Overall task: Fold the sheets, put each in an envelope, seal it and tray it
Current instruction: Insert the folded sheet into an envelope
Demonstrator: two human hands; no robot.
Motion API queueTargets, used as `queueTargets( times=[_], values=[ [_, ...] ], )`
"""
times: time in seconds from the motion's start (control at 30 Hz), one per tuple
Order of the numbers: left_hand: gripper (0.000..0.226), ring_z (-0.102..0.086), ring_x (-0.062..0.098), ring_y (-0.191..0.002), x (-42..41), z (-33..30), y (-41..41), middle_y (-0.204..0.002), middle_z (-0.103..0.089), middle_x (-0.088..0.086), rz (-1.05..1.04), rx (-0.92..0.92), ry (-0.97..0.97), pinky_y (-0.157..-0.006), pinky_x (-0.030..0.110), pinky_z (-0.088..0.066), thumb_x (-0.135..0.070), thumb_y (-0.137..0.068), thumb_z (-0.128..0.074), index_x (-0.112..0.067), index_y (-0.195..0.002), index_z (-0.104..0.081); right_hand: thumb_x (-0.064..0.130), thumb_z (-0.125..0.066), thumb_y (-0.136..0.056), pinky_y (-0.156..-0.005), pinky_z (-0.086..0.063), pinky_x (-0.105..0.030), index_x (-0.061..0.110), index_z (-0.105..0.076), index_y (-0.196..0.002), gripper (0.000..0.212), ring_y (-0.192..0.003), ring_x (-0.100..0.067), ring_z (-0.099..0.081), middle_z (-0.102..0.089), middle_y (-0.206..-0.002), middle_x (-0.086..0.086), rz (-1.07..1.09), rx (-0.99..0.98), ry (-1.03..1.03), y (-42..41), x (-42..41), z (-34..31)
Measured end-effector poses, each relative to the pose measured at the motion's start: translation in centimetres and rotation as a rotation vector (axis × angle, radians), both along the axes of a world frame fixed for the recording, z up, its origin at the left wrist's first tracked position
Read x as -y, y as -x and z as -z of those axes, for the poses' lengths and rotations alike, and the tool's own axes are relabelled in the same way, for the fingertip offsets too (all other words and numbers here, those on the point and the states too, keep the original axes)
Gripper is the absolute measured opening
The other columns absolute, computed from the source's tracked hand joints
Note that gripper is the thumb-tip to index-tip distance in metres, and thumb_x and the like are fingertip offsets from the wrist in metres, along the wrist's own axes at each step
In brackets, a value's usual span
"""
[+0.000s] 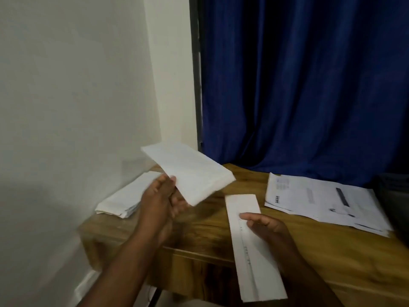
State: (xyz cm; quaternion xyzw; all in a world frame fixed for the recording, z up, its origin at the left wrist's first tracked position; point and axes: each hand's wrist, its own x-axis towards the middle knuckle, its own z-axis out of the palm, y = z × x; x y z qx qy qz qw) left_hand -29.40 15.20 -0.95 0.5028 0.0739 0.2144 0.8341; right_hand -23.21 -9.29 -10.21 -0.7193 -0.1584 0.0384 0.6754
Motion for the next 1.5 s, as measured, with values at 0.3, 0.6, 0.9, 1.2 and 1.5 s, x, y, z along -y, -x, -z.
queueTargets(
  times=[0.3, 0.6, 0.9, 1.2, 1.5],
  values=[
    [0.027, -0.075, 0.032, -0.086, 12.0, 6.7, 3.6, -0.108, -0.076, 0.013, 0.439, -0.364, 0.113, -0.058, 0.035, -0.058, -0.024, -0.102, -0.055, -0.015, -0.127, -0.059, 0.047, -0.061, -0.095, -0.073, -0.057, -0.034, 0.017, -0.075, -0.104, 0.034, -0.086, -0.025, -0.075, -0.079, -0.094, -0.005, 0.151, -0.261, 0.012, 2.8, 5.5, -2.6],
    [0.044, -0.06, -0.009, -0.104, 11.1, 5.6, 2.5, -0.113, -0.062, -0.035, 0.417, 0.006, -1.209, -0.085, 0.014, -0.052, -0.044, -0.08, -0.082, -0.046, -0.117, -0.058, 0.023, -0.064, -0.092, -0.068, -0.053, -0.029, 0.004, -0.075, -0.093, 0.022, -0.077, -0.023, -0.069, -0.077, -0.091, -0.011, 0.209, -0.319, 0.237, 0.5, 8.3, -2.0],
    [0.13, -0.001, 0.008, -0.152, 9.8, 6.5, -8.1, -0.166, 0.0, -0.018, 0.543, 0.23, -1.832, -0.124, 0.038, -0.006, -0.083, -0.06, -0.074, -0.045, -0.155, 0.006, 0.029, -0.073, -0.083, -0.073, -0.054, -0.035, 0.0, -0.075, -0.089, 0.03, -0.08, -0.029, -0.072, -0.076, -0.089, -0.016, 0.213, -0.228, 0.224, 0.7, 7.6, -1.0],
    [0.12, -0.032, 0.016, -0.135, 9.5, 9.6, -8.5, -0.152, -0.033, -0.003, 0.164, 0.41, -1.781, -0.111, 0.044, -0.033, -0.087, -0.059, -0.067, -0.034, -0.155, -0.017, 0.029, -0.073, -0.087, -0.068, -0.054, -0.029, 0.02, -0.073, -0.065, 0.023, -0.074, -0.021, -0.07, -0.075, -0.081, -0.009, 0.21, -0.211, 0.225, 0.5, 7.2, -1.1],
    [0.114, -0.041, 0.019, -0.131, 9.5, 10.4, -8.8, -0.146, -0.041, -0.001, 0.061, 0.493, -1.731, -0.111, 0.041, -0.03, -0.086, -0.058, -0.06, -0.028, -0.151, -0.029, 0.028, -0.072, -0.089, -0.067, -0.053, -0.028, 0.003, -0.077, -0.083, 0.026, -0.074, -0.021, -0.069, -0.076, -0.089, -0.015, 0.232, -0.193, 0.245, 0.6, 7.1, -0.8]
  ],
)
